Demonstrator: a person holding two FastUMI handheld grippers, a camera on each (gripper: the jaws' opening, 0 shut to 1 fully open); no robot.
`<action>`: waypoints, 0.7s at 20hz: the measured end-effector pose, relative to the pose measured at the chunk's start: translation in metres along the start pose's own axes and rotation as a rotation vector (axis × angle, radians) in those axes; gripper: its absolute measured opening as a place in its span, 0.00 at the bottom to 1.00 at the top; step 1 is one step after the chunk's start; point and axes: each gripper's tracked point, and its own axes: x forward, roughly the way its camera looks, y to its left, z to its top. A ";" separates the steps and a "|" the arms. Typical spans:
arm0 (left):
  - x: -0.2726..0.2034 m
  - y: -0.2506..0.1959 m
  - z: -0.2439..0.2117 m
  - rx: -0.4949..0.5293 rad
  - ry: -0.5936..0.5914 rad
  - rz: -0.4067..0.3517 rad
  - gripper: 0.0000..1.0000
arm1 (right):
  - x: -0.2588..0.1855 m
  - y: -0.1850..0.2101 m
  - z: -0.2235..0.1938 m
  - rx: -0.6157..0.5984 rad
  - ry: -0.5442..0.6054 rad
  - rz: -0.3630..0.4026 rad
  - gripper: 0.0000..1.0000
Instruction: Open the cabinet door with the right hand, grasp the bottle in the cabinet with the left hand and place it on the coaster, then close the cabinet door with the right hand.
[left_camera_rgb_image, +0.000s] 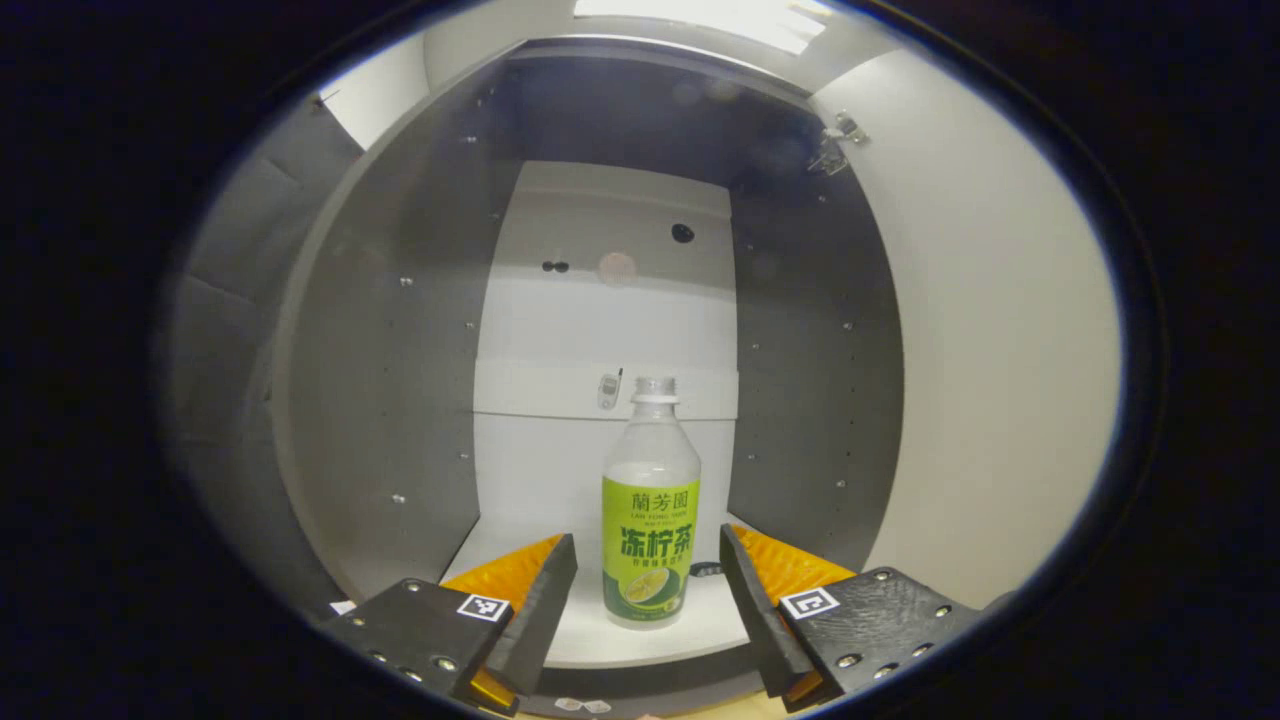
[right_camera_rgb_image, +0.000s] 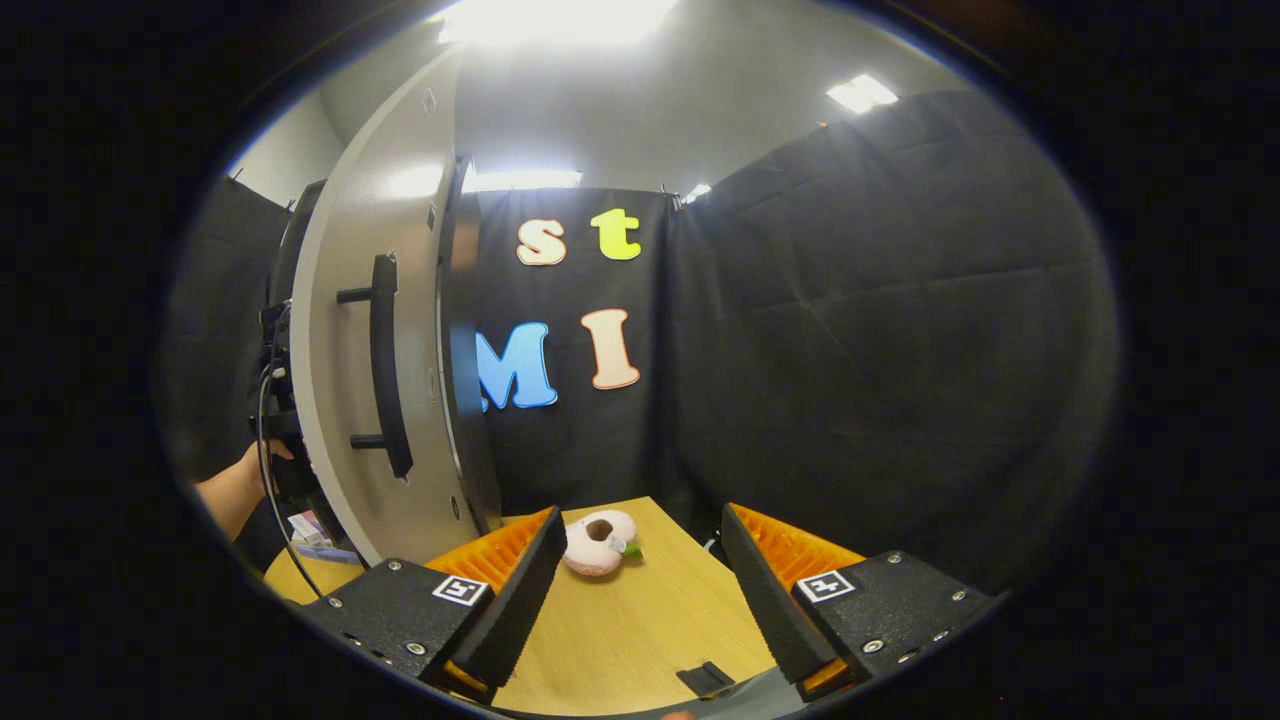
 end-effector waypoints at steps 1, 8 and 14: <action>0.007 0.001 -0.003 -0.005 0.005 0.001 0.82 | 0.001 -0.002 -0.001 0.001 0.004 -0.006 0.96; 0.044 0.008 -0.020 -0.019 0.051 0.030 0.82 | 0.007 -0.015 -0.003 -0.006 0.021 -0.021 0.96; 0.022 0.019 -0.007 -0.050 0.027 0.068 0.72 | 0.019 -0.020 -0.002 0.004 0.027 0.026 0.94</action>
